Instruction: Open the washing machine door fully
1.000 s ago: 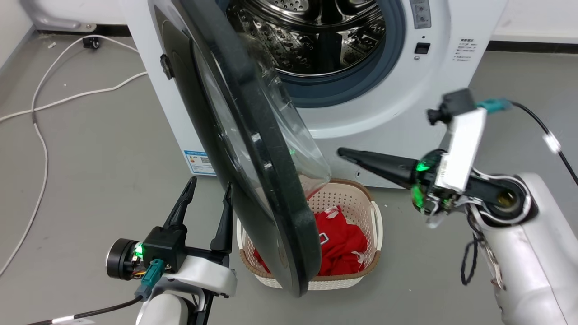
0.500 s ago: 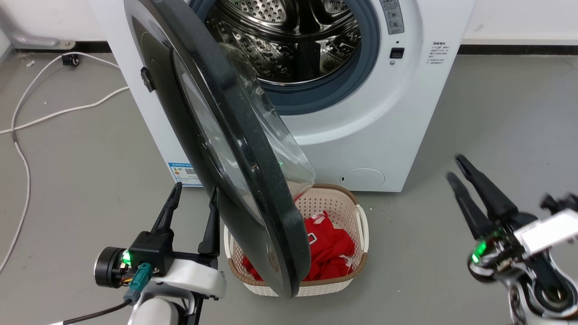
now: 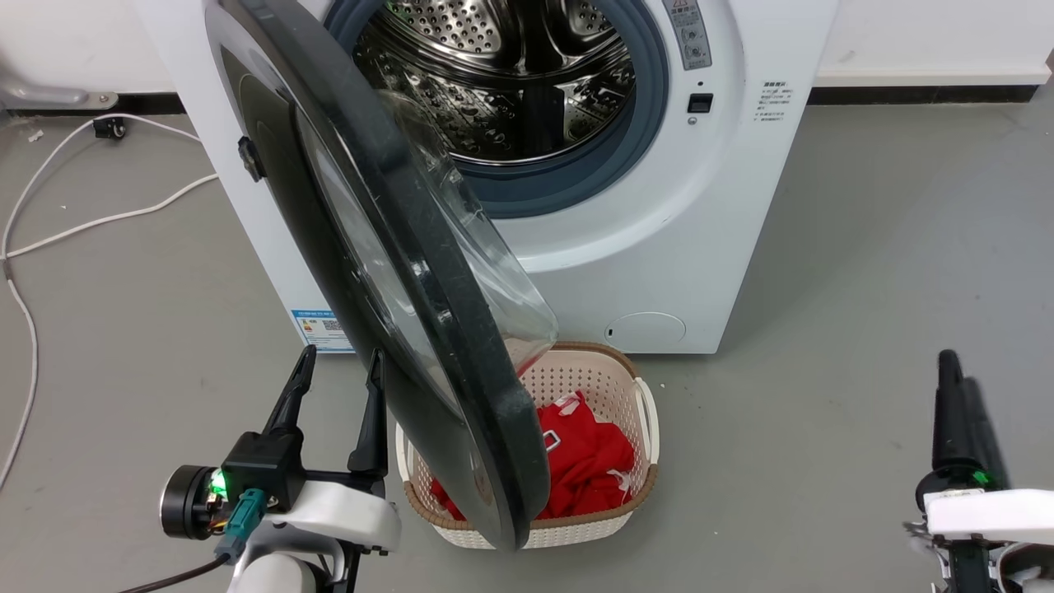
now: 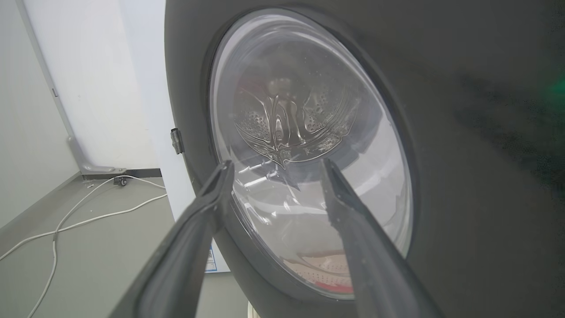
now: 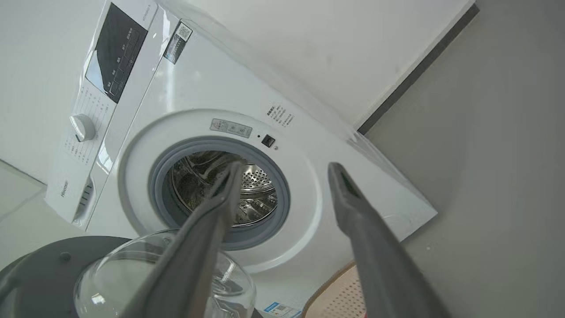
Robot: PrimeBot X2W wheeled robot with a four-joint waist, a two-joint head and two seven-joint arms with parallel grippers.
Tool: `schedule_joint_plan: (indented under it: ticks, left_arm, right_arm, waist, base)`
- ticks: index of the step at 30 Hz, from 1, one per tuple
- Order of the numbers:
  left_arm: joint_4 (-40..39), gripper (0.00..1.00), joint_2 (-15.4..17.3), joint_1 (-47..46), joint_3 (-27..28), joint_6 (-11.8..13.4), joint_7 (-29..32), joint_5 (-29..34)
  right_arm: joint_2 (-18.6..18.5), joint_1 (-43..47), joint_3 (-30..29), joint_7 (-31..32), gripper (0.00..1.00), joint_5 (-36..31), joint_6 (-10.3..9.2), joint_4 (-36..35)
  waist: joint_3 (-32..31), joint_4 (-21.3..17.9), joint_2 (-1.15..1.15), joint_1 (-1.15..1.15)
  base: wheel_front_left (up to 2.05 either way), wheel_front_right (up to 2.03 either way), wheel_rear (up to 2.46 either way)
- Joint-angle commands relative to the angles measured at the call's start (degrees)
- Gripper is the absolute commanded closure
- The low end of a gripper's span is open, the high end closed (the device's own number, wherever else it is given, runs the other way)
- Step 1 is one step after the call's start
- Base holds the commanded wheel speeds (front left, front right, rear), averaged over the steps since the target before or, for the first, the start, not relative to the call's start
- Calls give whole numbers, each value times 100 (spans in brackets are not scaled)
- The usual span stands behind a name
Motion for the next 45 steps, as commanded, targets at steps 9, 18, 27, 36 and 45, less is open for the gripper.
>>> schedule_joint_plan:
  ticks: [9, 18, 27, 36, 45]
  left_arm:
    - [42, 0, 3, -30, 52, -14, -15, 34]
    - [50, 0, 2, -19, 80, -20, -15, 71]
    - [37, 0, 9, -36, 102, -38, -14, 118]
    - [-32, 91, 7, -44, 136, -21, -14, 91]
    - [-120, 100, 6, -107, 170, -22, -14, 70]
  right_arm:
    - [29, 249, -188, -613, 0, -4727, -1, -1056]
    - [104, 816, 222, -604, 0, -5499, -2, -980]
    - [106, 646, 213, -628, 0, -5406, -2, -751]
    - [106, 562, 240, -636, 0, -5403, -2, -699]
    - [107, 520, 257, -631, 0, -5365, -2, -651]
  waist:
    - [-25, -7, 0, 0]
    - [-45, 16, 0, 0]
    - [4, -2, 0, 0]
    - [39, -12, 0, 0]
    - [119, -32, 0, 0]
  base:
    - [0, 0, 0]
    - [0, 0, 0]
    - [0, 0, 0]
    - [0, 0, 0]
    - [0, 0, 0]
